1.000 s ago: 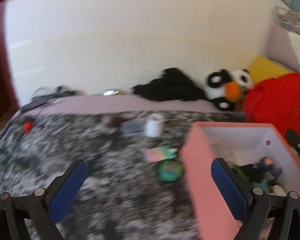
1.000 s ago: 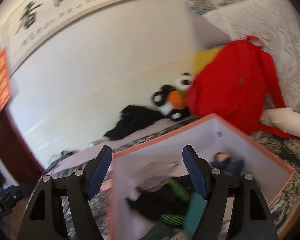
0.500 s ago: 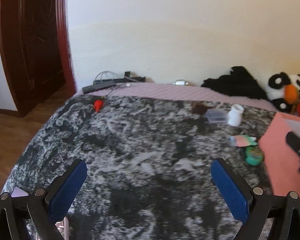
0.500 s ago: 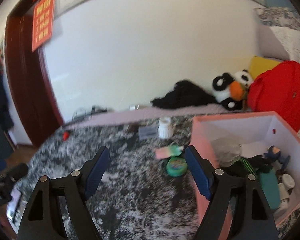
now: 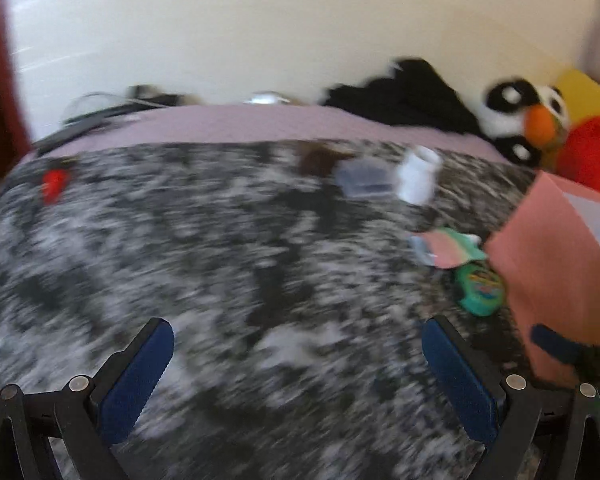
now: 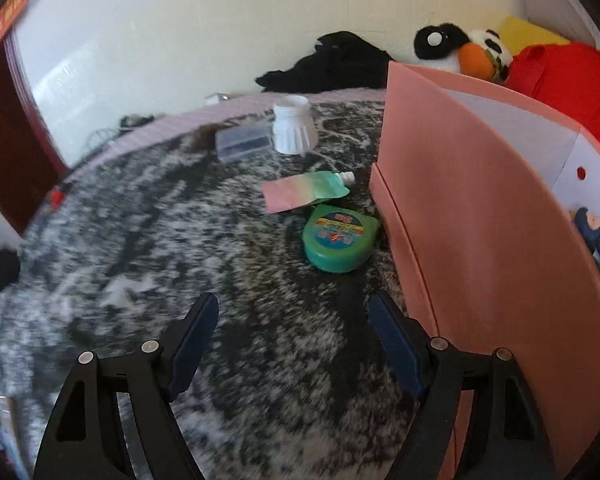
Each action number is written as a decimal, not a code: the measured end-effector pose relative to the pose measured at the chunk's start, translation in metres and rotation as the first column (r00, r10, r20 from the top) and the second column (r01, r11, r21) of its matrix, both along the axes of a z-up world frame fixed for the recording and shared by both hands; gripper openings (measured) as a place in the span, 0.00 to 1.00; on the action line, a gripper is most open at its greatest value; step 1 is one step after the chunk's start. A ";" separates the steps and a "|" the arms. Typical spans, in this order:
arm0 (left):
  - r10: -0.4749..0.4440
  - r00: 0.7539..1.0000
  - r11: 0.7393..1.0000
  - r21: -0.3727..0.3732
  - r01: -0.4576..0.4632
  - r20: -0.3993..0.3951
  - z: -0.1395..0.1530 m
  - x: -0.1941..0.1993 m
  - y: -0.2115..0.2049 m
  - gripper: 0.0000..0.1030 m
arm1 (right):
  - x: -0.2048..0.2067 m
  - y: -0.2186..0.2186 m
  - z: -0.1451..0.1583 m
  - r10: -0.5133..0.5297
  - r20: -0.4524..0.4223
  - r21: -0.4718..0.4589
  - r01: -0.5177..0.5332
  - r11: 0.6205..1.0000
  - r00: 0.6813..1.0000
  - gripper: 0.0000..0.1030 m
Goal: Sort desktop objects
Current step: 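Move both tools back to the pink-green pouch and green tape measure, then grasp the pink-green pouch with the left tool while the right tool grasps the green tape measure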
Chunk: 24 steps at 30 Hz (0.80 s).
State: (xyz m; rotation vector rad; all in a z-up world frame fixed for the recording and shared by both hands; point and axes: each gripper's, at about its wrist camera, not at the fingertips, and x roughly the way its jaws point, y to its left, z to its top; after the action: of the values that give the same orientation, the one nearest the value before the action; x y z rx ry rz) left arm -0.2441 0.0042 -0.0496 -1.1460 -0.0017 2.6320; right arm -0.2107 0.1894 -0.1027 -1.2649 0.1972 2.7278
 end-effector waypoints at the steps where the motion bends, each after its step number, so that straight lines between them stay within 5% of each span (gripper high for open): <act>1: -0.034 0.999 0.999 -0.010 0.034 -0.002 -0.002 -0.006 0.010 0.99 | -0.003 -0.001 -0.004 -0.004 0.004 0.017 0.004 1.000 1.000 0.77; 9: -0.343 0.939 0.939 -0.040 0.342 -0.016 -0.010 -0.050 0.061 0.99 | -0.037 0.010 -0.033 -0.061 0.024 0.095 0.059 0.994 0.998 0.51; 13: -0.435 0.900 0.900 0.023 0.435 0.007 -0.009 -0.066 0.056 0.99 | -0.059 0.017 -0.036 -0.093 0.009 0.123 0.092 0.988 0.996 0.60; 17: -0.463 0.886 0.886 0.063 0.460 0.034 -0.011 -0.082 0.049 0.99 | -0.084 0.022 -0.040 -0.092 0.021 0.130 0.089 0.988 0.996 0.75; 18: -0.464 0.885 0.885 0.073 0.460 0.039 -0.011 -0.085 0.049 0.99 | -0.088 0.025 -0.040 -0.089 0.023 0.112 0.086 0.990 0.996 0.74; 19: -0.465 0.884 0.884 0.082 0.461 0.045 -0.012 -0.088 0.049 0.99 | -0.090 0.031 -0.040 -0.085 0.022 0.076 0.083 0.994 0.996 0.62; 24: -0.506 0.857 0.862 0.030 0.506 0.099 -0.026 -0.093 0.079 0.99 | -0.074 0.038 -0.034 -0.038 0.061 -0.013 0.039 0.999 0.997 0.61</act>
State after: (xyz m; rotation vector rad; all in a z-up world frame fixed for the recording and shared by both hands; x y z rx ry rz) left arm -0.3367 0.0830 -0.0751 -1.0994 0.2432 2.1029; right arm -0.2847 0.2277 -0.1370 -1.3317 0.2329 2.6565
